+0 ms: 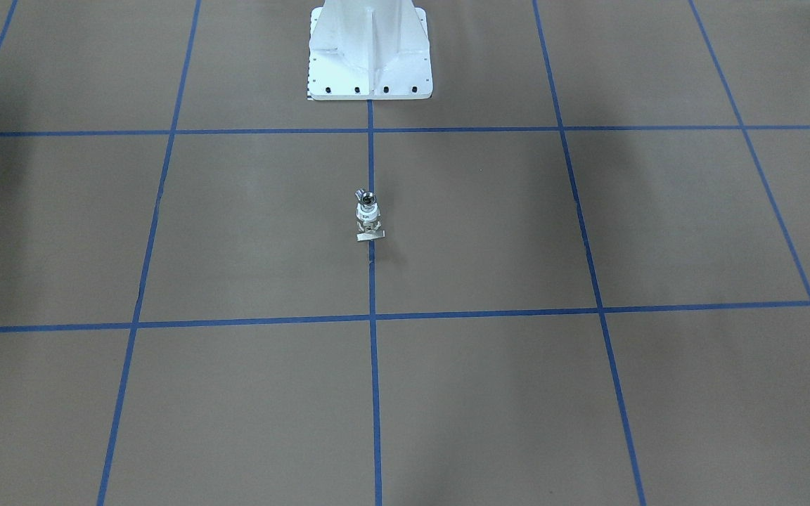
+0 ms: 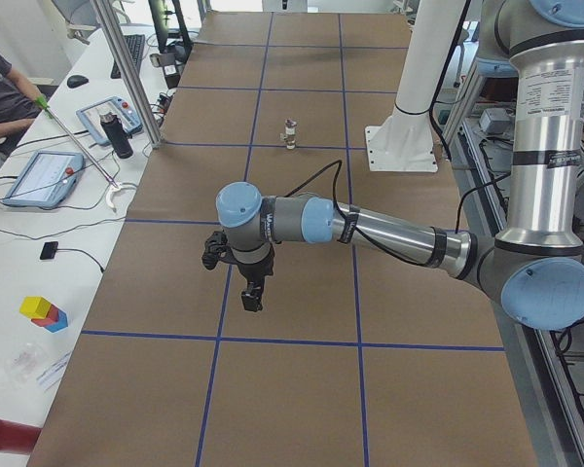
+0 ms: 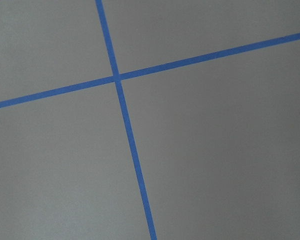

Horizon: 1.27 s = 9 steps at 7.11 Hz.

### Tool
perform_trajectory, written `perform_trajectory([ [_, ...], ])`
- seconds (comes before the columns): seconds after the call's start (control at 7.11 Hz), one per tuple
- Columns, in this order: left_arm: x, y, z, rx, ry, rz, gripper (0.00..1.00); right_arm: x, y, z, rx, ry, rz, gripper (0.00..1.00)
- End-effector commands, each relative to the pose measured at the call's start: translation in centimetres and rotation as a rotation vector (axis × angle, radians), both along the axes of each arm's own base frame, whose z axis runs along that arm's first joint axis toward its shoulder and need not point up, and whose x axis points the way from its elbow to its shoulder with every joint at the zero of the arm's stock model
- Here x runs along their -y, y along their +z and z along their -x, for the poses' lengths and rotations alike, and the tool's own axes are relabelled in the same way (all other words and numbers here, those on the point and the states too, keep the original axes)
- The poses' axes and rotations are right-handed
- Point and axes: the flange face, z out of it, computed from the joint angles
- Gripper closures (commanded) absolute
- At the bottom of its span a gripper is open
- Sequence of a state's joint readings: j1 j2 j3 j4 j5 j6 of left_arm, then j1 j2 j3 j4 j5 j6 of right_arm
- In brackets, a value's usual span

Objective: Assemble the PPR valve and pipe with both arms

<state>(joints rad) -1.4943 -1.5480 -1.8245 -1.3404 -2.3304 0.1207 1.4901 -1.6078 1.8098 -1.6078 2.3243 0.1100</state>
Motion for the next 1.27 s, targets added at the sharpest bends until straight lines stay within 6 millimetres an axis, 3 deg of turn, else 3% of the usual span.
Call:
perform_trajectory([
  [0.0, 0.1, 0.1, 0.1, 0.000, -0.011, 0.010, 0.01, -0.1, 0.0, 0.3, 0.005, 0.003, 0.011, 0.00],
  [1.12, -0.2, -1.1, 0.0, -0.013, -0.010, -0.013, 0.01, -0.3, 0.1, 1.3, 0.006, -0.018, 0.012, 0.00],
])
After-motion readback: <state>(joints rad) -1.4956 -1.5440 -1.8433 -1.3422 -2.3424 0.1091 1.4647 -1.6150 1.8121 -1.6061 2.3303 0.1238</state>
